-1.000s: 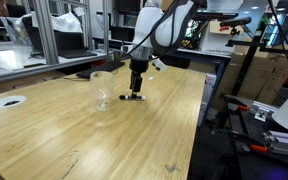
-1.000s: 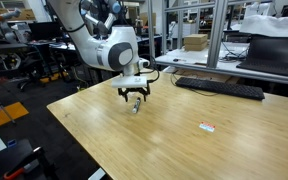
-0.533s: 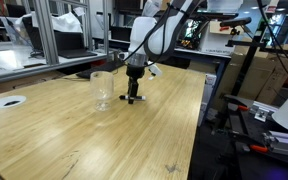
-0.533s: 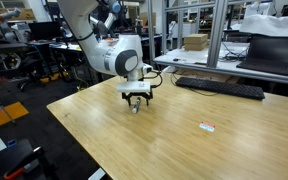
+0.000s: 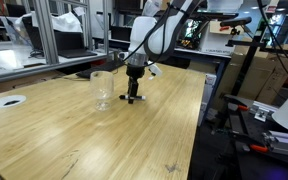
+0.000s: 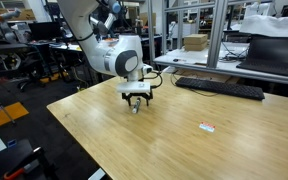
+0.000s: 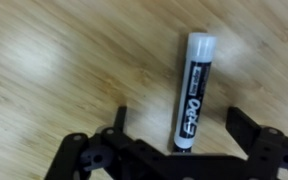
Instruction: Put the marker in the cup
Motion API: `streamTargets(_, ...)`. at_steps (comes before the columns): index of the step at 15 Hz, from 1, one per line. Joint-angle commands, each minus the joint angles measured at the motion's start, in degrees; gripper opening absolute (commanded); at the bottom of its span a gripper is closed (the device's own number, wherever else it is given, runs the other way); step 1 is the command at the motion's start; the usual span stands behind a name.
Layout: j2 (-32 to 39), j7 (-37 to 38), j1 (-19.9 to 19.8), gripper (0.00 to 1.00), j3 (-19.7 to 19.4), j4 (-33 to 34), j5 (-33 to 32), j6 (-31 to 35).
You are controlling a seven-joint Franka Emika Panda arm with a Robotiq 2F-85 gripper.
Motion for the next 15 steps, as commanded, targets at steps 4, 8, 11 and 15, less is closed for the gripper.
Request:
streamTargets(4,-0.8,1.5,-1.2,1.00,1.8,-1.0,3.0,0.5)
streamTargets(8,-0.5,4.6,1.5,0.73,-0.2,0.0,2.6,-0.5)
streamTargets(11,-0.4,7.3,3.2,0.64,-1.9,0.8,2.2,-0.9)
streamTargets(15,-0.6,9.2,4.5,0.35,-3.5,1.0,2.1,-0.8)
